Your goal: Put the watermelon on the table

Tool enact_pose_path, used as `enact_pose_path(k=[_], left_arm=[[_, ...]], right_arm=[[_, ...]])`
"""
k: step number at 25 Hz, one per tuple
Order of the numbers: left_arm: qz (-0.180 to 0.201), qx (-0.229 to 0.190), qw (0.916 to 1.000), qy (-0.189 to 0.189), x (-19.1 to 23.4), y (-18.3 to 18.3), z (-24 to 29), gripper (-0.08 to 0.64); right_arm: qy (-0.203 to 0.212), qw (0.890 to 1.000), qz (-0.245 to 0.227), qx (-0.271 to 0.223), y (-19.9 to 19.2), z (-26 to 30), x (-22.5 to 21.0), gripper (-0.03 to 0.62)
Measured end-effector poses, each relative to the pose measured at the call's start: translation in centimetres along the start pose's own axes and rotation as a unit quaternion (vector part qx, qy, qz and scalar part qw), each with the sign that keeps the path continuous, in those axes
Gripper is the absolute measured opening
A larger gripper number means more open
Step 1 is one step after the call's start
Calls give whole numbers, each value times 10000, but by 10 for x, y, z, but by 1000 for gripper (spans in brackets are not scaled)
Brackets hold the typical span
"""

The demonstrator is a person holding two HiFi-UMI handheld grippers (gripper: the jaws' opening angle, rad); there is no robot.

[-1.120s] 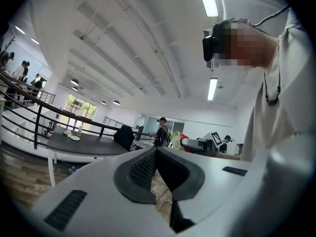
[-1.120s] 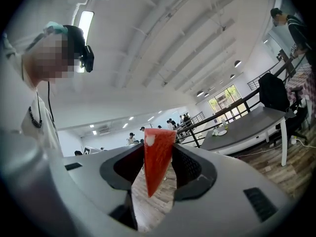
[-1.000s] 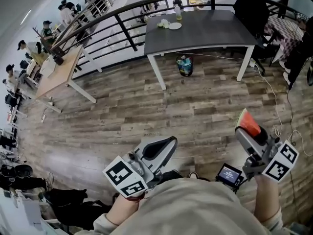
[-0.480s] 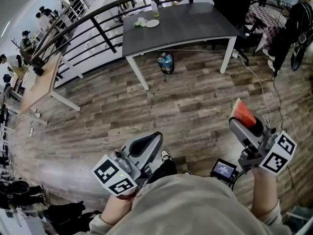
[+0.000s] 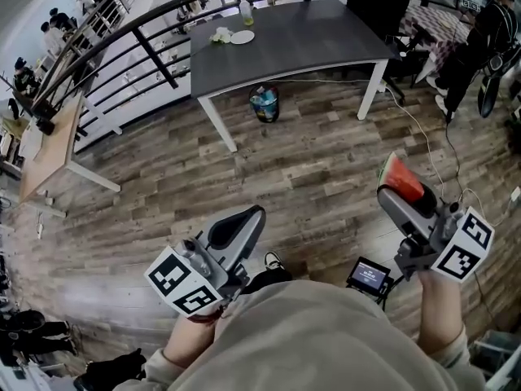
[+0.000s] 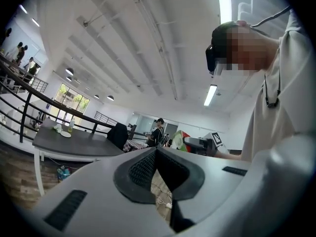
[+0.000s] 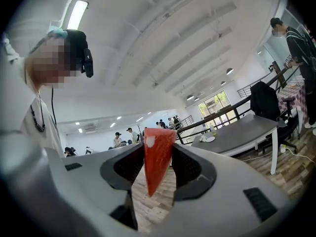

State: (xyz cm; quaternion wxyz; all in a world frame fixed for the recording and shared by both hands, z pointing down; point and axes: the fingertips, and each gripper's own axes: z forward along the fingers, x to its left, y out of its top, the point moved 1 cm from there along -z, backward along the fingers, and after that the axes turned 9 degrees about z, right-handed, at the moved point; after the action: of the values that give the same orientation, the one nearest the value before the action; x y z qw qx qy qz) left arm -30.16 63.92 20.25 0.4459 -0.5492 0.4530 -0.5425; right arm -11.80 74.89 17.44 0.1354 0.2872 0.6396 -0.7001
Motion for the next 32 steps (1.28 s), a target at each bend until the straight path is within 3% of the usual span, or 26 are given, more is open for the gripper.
enact_pose_path(k=[5,9,13,21,32], left_arm=[[-9,0,9999,-160,48,11,-5,3],[262,413,9976,-485,77,-2,-11,3],[51,444,9973,-575,112,-6,-22,3],[-148,351,9987,-328,161,-1,-36,3],[-184,232,9986,445,220,14,-26,3]], right_arm=[[-9,10000,44,-20,10,50,6,187],[78,9999,77,47,7,87,14,187],[143,9998,82,138,5,128,18,187],[310,9984,227,416,5,192,13,187],[911,9930,286,696,34,270,-22,187]])
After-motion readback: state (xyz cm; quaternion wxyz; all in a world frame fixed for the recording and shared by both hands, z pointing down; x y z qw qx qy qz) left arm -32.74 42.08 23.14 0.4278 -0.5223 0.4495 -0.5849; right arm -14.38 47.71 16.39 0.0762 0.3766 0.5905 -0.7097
